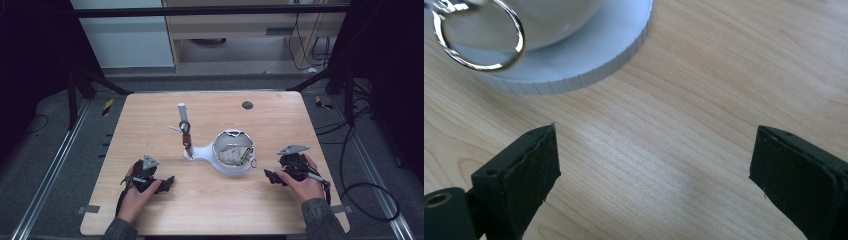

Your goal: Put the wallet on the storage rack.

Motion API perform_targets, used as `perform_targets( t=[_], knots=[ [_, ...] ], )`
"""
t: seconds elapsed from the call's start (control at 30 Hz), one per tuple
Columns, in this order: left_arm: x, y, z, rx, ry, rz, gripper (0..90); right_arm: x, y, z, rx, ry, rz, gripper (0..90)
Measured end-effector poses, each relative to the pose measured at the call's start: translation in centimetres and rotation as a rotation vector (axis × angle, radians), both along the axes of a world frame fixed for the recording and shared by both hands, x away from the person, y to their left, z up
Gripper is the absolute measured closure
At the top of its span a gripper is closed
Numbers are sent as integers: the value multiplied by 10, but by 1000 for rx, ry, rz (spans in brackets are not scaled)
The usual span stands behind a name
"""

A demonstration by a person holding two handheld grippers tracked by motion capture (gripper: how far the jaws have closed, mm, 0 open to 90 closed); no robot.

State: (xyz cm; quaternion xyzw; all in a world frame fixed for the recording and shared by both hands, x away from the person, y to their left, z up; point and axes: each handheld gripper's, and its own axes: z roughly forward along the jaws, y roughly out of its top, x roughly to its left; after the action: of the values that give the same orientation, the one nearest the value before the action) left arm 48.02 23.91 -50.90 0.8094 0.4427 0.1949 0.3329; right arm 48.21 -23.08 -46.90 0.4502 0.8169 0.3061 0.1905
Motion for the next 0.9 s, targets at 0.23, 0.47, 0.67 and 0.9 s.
perform_targets(
  t=[0.23, 0.47, 0.67, 0.9],
  knots=[
    [0, 0, 0, 0, 0, 0, 0, 4, -6, -17, 24, 15, -54, 60],
    [0, 0, 0, 0, 1, 0, 0, 9, -15, -25, 63, 3, -103, 60],
    [0, 0, 0, 0, 0, 0, 0, 13, -20, -30, 75, 3, -132, 55],
    [0, 0, 0, 0, 0, 0, 0, 14, -20, -33, 67, 10, -145, 50]
  ],
)
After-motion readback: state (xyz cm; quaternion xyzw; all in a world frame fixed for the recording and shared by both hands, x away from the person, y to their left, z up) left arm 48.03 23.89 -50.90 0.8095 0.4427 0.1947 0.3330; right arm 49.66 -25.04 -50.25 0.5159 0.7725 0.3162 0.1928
